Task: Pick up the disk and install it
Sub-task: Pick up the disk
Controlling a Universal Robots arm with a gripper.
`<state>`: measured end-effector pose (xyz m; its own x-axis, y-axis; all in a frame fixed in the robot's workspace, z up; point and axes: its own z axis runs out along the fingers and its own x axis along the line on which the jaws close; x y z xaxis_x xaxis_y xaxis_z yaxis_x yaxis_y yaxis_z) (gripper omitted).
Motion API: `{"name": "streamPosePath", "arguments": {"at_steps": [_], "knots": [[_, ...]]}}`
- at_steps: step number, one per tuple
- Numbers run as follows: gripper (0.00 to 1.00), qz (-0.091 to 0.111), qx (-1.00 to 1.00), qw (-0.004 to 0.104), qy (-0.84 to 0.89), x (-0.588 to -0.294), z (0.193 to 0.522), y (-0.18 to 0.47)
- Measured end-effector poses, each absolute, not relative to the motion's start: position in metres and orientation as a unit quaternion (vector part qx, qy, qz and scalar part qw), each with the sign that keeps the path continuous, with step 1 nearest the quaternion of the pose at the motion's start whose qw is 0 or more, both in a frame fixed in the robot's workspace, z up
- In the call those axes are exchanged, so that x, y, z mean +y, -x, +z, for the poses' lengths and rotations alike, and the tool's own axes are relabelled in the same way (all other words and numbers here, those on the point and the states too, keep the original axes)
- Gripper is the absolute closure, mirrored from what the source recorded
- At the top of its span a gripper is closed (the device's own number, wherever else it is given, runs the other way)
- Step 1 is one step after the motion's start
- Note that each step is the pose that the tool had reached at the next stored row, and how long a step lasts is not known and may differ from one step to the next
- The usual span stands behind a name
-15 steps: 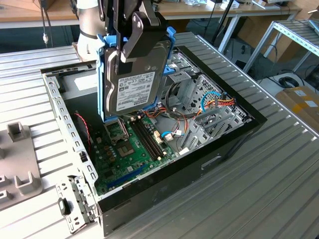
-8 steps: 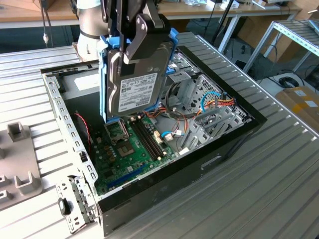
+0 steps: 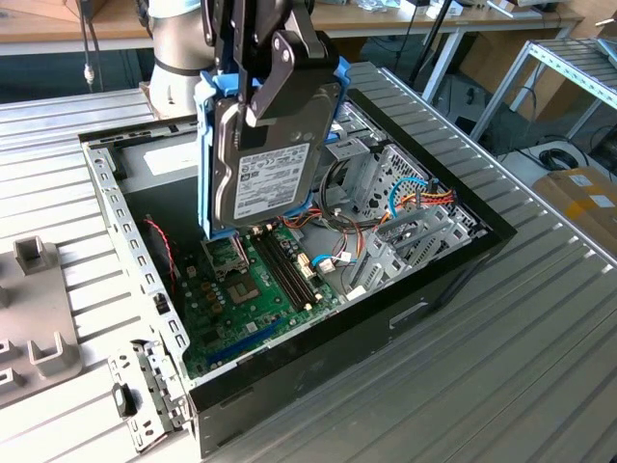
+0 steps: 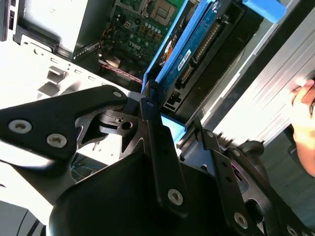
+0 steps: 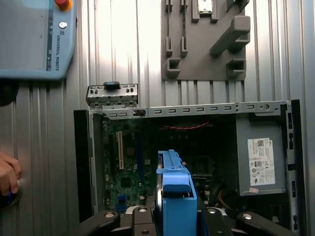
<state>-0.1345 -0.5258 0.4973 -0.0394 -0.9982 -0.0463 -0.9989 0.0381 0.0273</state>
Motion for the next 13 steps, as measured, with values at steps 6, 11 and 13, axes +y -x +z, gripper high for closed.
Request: {"name": "streamPosePath", "arguments": {"at_steps": [6,11,13], "knots": [[0.63,0.026,0.72,0.007,0.693,-0.5281,0.4969,0.1322],[0.63,0.026,0.72,0.007,0.693,-0.5302,0.4966,0.13],[0.63,0.026,0.72,0.007,0.693,-0.531,0.4965,0.1291]]}}
